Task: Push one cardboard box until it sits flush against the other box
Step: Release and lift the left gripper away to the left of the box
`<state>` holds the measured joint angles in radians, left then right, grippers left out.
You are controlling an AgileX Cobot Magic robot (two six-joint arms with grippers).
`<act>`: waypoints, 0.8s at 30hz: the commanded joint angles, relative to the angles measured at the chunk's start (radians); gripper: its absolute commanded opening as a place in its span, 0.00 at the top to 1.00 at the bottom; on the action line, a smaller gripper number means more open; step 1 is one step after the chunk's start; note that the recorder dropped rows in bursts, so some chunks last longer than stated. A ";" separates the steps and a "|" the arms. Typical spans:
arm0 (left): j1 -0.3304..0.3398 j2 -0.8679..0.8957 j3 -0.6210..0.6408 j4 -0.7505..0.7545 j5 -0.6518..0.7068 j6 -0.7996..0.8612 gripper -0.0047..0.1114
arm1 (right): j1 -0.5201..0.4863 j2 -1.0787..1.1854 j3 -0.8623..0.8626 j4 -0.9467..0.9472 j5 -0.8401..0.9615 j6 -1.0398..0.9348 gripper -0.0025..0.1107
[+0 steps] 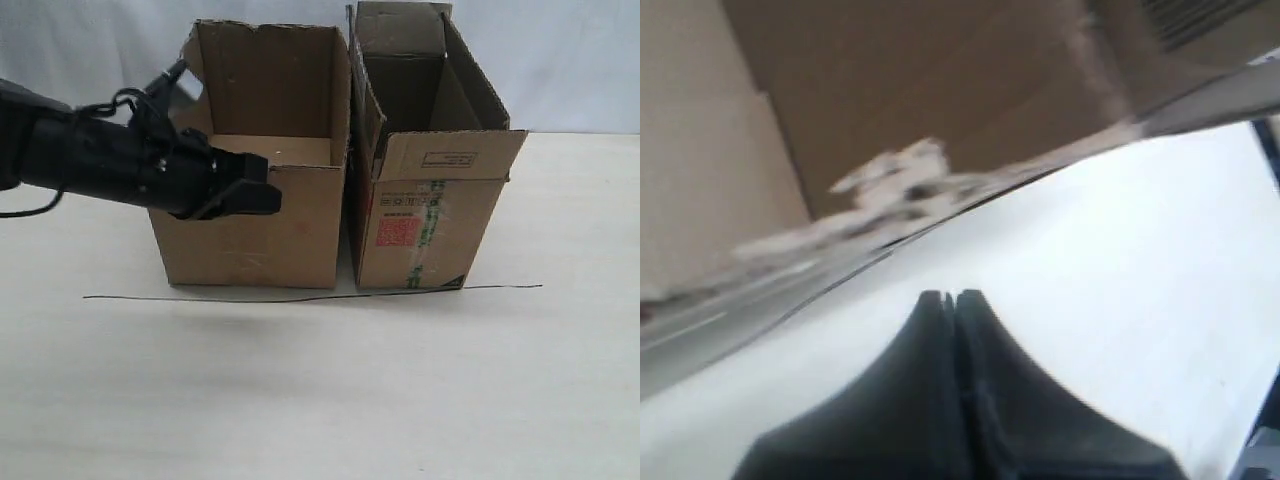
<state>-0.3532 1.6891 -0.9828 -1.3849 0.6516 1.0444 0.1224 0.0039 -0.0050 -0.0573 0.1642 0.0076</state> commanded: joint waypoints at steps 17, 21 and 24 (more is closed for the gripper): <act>0.533 -0.016 -0.008 -0.088 -0.010 0.083 0.96 | -0.007 -0.004 0.005 -0.010 0.005 0.005 0.93; 0.535 0.080 -0.022 -0.262 -0.019 0.202 0.96 | -0.007 -0.004 0.005 -0.010 0.005 0.005 0.93; 0.537 0.162 -0.074 -0.315 0.068 0.206 0.96 | -0.007 -0.004 0.005 -0.010 0.005 0.005 0.93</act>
<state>0.1809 1.7867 -1.0153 -1.6158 0.6483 1.2181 0.1224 0.0039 -0.0050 -0.0573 0.1642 0.0095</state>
